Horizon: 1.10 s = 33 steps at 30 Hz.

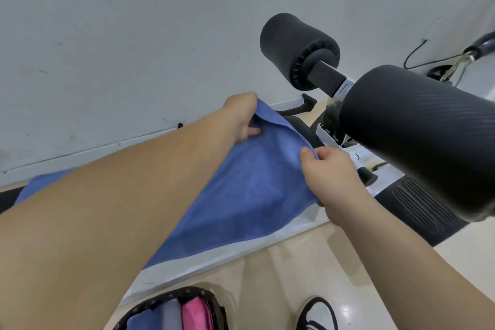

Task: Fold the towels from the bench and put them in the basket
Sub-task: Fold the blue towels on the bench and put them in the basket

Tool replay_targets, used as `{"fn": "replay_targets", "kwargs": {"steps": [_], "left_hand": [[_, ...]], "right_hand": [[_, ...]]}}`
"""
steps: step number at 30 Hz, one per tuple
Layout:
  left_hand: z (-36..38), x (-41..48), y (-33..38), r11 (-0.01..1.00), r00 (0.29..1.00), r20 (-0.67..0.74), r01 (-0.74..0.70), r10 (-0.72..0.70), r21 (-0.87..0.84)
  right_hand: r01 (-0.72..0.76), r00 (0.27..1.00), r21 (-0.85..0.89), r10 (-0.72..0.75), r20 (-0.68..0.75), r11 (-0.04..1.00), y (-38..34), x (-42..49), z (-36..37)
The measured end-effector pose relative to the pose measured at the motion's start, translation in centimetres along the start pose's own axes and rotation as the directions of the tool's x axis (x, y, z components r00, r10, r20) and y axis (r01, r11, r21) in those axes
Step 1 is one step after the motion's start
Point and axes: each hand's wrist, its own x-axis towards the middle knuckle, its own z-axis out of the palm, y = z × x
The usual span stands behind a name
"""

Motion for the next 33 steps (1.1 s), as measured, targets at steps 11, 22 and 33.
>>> {"fn": "replay_targets", "kwargs": {"steps": [11,22,33], "left_hand": [[-5.4,-1.6,0.5,0.994,0.995,-0.097,0.003,0.008,0.110],[-27.4,-4.0,-1.1,0.950,0.908,-0.372,-0.078,0.192,0.301],[-39.5,-3.8,-3.1,0.835,0.846,-0.420,-0.051,0.327,0.547]], "right_hand": [[0.147,0.940,0.023,-0.147,0.309,0.989,-3.5,-3.1,2.1],[0.294,0.780,-0.037,-0.218,0.587,0.955,-8.5,-10.3,17.4],[0.200,0.597,0.030,-0.146,0.789,0.979,-9.3,-13.9,28.7]]}}
